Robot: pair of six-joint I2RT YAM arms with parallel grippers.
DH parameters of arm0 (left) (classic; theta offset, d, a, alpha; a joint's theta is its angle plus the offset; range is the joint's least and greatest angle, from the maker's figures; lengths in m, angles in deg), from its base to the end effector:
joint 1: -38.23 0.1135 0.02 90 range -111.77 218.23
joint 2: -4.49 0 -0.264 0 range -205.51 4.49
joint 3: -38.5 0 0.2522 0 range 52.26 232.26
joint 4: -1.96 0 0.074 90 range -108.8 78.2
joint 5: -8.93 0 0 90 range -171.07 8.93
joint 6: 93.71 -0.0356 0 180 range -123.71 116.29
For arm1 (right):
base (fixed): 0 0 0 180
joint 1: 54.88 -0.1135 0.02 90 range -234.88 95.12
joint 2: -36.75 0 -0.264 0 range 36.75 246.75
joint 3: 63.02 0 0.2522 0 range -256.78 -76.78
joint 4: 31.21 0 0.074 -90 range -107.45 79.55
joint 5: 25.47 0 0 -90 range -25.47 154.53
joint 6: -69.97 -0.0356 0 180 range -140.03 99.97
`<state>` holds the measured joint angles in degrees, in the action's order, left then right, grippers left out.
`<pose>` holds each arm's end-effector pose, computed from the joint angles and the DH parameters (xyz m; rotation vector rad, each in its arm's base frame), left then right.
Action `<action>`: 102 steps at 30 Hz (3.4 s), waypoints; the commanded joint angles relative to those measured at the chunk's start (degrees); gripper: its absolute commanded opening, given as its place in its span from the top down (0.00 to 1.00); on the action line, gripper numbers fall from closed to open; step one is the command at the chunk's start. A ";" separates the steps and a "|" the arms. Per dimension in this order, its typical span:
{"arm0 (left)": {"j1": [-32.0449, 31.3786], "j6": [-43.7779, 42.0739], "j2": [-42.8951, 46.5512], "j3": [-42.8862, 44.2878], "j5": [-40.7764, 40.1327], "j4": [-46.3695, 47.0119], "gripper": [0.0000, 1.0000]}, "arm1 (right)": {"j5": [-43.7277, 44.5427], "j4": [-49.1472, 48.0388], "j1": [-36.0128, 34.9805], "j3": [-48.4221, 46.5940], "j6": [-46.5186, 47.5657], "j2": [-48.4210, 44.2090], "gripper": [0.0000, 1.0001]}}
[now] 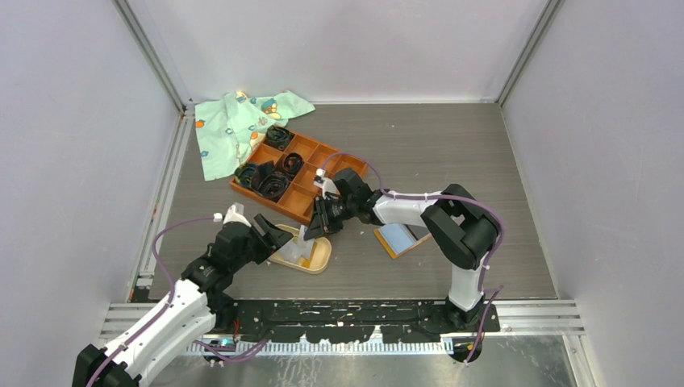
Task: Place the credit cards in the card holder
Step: Pick up the credit card from the storage box, then insert the credit card into the card holder.
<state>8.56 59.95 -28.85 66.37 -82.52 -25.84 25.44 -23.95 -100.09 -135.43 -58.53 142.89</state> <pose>0.1239 -0.0696 0.1744 -0.6863 2.1918 -0.8820 0.2517 0.2854 0.1604 -0.5618 2.5241 1.4514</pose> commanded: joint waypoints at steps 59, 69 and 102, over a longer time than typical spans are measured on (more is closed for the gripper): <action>-20.64 -32.28 -29.91 10.34 29.97 57.02 1.00 | -28.68 54.90 16.12 -8.49 71.56 -28.82 0.95; -22.27 -25.53 -28.64 7.07 21.28 64.49 1.00 | -33.40 44.54 20.64 -6.84 57.34 -31.40 0.54; -24.56 -19.93 -32.24 4.37 9.72 79.78 1.00 | -38.09 18.82 22.15 -2.26 27.13 -32.11 0.99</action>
<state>-15.79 40.24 -62.05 71.16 -70.74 49.89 -9.99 -2.88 -78.25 -137.14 -31.10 112.75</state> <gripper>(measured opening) 0.009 0.050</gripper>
